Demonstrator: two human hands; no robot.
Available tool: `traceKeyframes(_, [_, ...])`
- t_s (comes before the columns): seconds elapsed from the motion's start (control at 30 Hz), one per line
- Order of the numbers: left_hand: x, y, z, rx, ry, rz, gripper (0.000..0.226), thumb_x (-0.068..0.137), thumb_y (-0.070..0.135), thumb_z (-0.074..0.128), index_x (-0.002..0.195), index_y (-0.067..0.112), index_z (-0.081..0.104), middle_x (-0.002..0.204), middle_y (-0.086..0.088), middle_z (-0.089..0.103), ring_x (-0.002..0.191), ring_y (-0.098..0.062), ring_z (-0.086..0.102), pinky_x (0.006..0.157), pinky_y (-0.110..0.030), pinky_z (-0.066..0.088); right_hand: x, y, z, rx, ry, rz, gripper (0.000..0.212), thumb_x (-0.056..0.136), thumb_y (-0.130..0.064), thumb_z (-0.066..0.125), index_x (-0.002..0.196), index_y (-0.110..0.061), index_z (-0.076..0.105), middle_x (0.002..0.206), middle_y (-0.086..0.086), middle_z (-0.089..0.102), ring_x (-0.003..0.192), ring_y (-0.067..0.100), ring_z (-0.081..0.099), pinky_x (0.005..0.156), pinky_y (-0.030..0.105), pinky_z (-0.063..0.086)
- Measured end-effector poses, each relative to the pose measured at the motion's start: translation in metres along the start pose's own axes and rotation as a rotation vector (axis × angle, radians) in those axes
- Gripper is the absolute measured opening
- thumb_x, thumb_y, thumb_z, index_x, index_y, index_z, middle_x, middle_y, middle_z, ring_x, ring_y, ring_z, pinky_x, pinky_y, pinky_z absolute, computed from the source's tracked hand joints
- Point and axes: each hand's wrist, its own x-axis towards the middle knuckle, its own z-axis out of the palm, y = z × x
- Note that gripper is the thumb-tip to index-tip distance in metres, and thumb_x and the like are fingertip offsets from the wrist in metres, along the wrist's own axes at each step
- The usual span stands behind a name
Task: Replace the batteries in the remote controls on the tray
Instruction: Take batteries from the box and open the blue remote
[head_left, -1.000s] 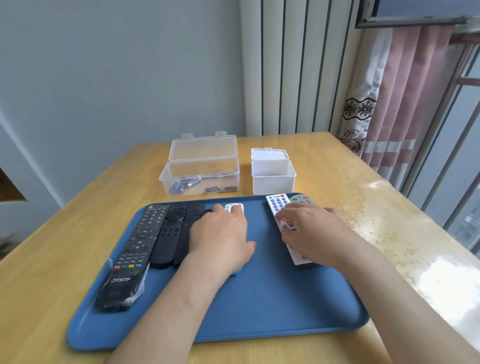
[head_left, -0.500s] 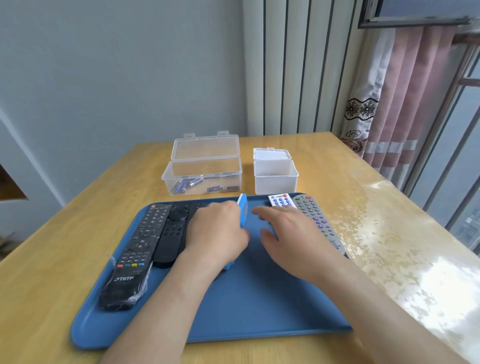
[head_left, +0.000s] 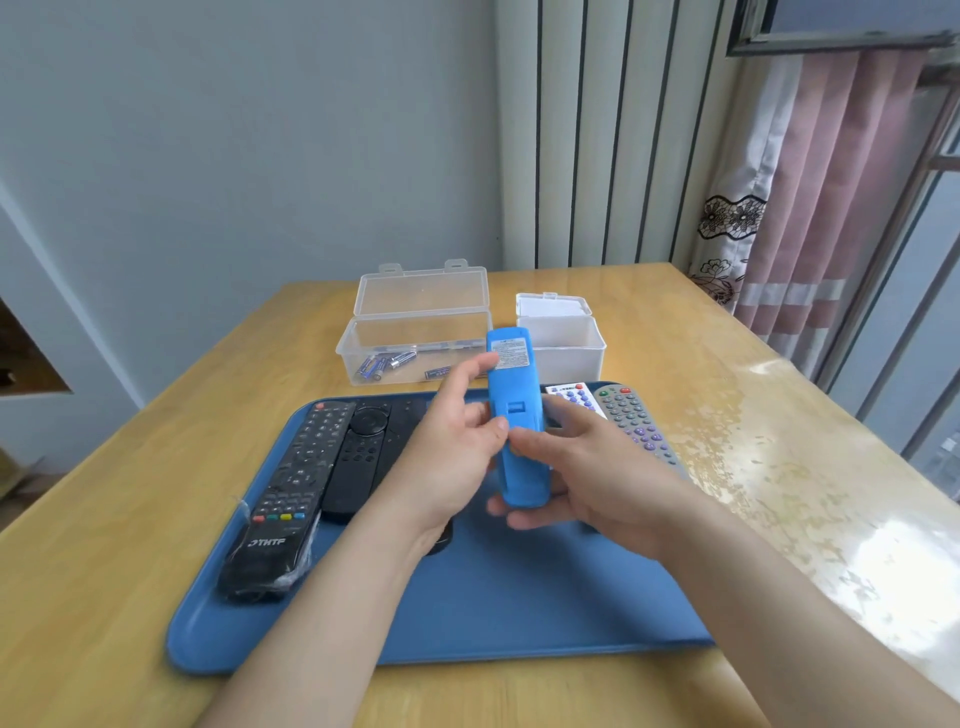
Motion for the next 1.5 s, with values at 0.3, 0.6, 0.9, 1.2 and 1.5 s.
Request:
traceKeyframes(0.3, [0.000,-0.001,-0.017,0.577,-0.113,0.069,0.010,0.088,0.028,0.064,0.090,0.034,0.056,0.049,0.018,0.048,0.050,-0.007,0.043,0.059,-0.027,0.038,-0.002,-0.006,-0.014,-0.581,0.048,0.062,0.021,0.089,-0.024,0.064,0.098,-0.005,0.066,0.101,0.019,0.071,0.084,0.031,0.073,0.076,0.048,0.061])
traceKeyframes(0.6, [-0.005,-0.001,-0.006,0.817,-0.149,0.062,0.010,0.085,0.023,0.067,0.089,0.032,0.065,0.080,0.012,0.067,0.064,0.003,0.052,0.063,-0.021,0.043,-0.006,-0.010,-0.002,-1.117,0.121,0.096,0.020,0.086,-0.031,0.061,0.089,-0.012,0.054,0.070,0.004,0.073,0.053,0.013,0.071,0.057,0.028,0.055])
traceKeyframes(0.9, [-0.009,0.008,-0.006,0.945,-0.291,0.101,0.021,0.085,0.019,0.061,0.093,0.035,0.072,0.080,0.016,0.058,0.086,-0.006,0.055,0.077,-0.020,0.042,-0.012,-0.008,-0.001,-1.256,0.081,0.191,0.030,0.091,-0.041,0.055,0.080,-0.013,0.051,0.063,0.005,0.073,0.051,0.015,0.064,0.069,0.030,0.056])
traceKeyframes(1.2, [0.012,0.025,-0.021,0.889,-0.275,0.157,0.017,0.087,0.021,0.060,0.093,0.030,0.073,0.087,0.015,0.070,0.084,-0.002,0.062,0.081,-0.021,0.049,-0.004,-0.030,-0.007,-1.413,0.116,0.112,0.033,0.091,-0.046,0.058,0.113,-0.022,0.059,0.067,-0.008,0.058,0.061,0.014,0.061,0.063,0.031,0.049])
traceKeyframes(1.5, [0.133,0.031,-0.090,0.851,0.032,0.090,0.022,0.091,0.021,0.053,0.093,0.030,0.073,0.102,0.010,0.071,0.098,-0.011,0.062,0.089,-0.026,0.048,0.125,-0.092,-0.015,-1.418,0.073,-0.313,0.046,0.091,-0.028,0.062,0.136,-0.023,0.053,0.134,-0.001,0.058,0.122,0.019,0.053,0.092,0.023,0.038])
